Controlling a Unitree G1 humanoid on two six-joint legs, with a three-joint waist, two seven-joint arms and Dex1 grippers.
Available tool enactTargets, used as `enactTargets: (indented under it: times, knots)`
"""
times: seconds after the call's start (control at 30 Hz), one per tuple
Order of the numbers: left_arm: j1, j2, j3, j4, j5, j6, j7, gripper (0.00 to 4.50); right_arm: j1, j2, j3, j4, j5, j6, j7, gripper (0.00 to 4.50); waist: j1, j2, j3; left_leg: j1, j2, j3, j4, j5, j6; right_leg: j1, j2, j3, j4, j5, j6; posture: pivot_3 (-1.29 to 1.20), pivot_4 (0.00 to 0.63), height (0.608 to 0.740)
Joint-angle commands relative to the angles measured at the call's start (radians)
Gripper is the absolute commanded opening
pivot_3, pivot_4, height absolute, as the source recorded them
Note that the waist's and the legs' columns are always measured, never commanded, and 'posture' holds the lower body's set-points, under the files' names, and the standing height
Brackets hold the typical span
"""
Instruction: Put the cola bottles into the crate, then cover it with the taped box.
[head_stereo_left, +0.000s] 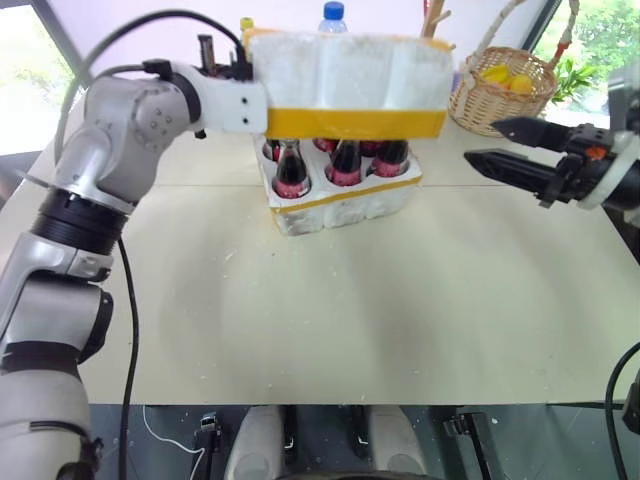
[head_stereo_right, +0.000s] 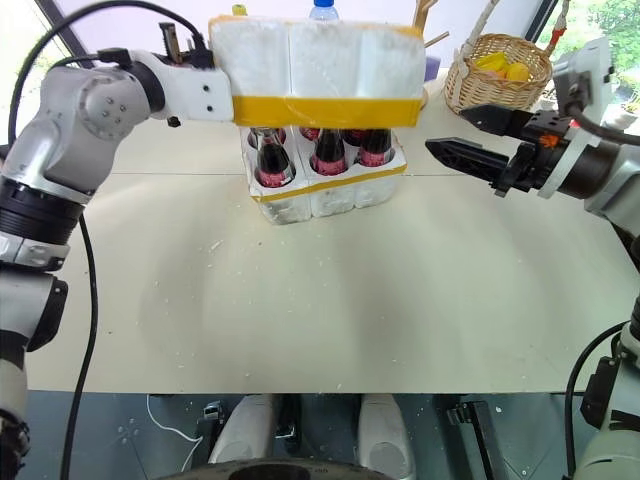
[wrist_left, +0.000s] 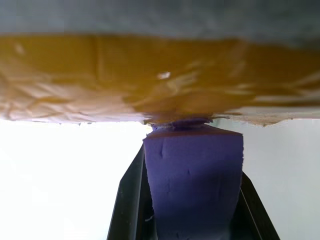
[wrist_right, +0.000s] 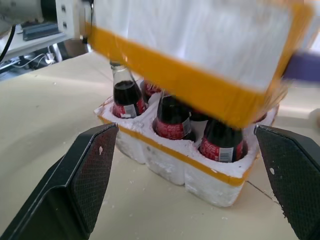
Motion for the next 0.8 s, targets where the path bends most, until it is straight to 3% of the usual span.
enactTargets:
  times: [0.03, 0.23, 0.57, 0.8]
  knots:
    - [0.044, 0.02, -0.004, -0.094, 0.077, -0.003, -0.019, 1.33, -0.005, -0.004, -0.045, -0.024, 0.03, -0.005, -0.017, 4.5, 0.001, 0.0, 0.0, 0.0, 0.0, 0.0, 0.0, -0.001, 0.001, 0.0, 0.0, 0.0, 0.0, 0.0, 0.0, 0.0, 0.15, 0.74]
    - [0.149, 0.025, 0.052, -0.251, 0.078, 0.048, -0.115, 4.3, -0.01, -0.005, -0.026, 0.004, 0.02, -0.027, -0.022, 4.5, 0.004, 0.001, 0.0, 0.0, 0.0, 0.0, 0.001, -0.001, 0.002, 0.0, 0.0, 0.0, 0.0, 0.0, 0.0, 0.0, 0.15, 0.74]
    - [0.282, 0.146, 0.233, -0.42, -0.014, 0.116, -0.247, 4.41, -0.032, 0.025, 0.032, 0.059, -0.007, -0.065, -0.014, 4.5, -0.001, 0.001, 0.0, 0.0, 0.001, -0.001, 0.002, -0.002, 0.003, 0.0, 0.0, 0.0, 0.001, 0.0, 0.0, 0.0, 0.15, 0.74]
    - [0.435, 0.152, 0.451, -0.565, -0.209, 0.433, -0.4, 4.41, -0.034, 0.011, 0.054, 0.095, -0.027, -0.086, 0.012, 4.5, 0.003, 0.001, 0.0, 0.0, 0.002, -0.001, 0.003, -0.002, 0.003, 0.001, 0.0, 0.0, 0.0, 0.0, 0.0, 0.0, 0.15, 0.74]
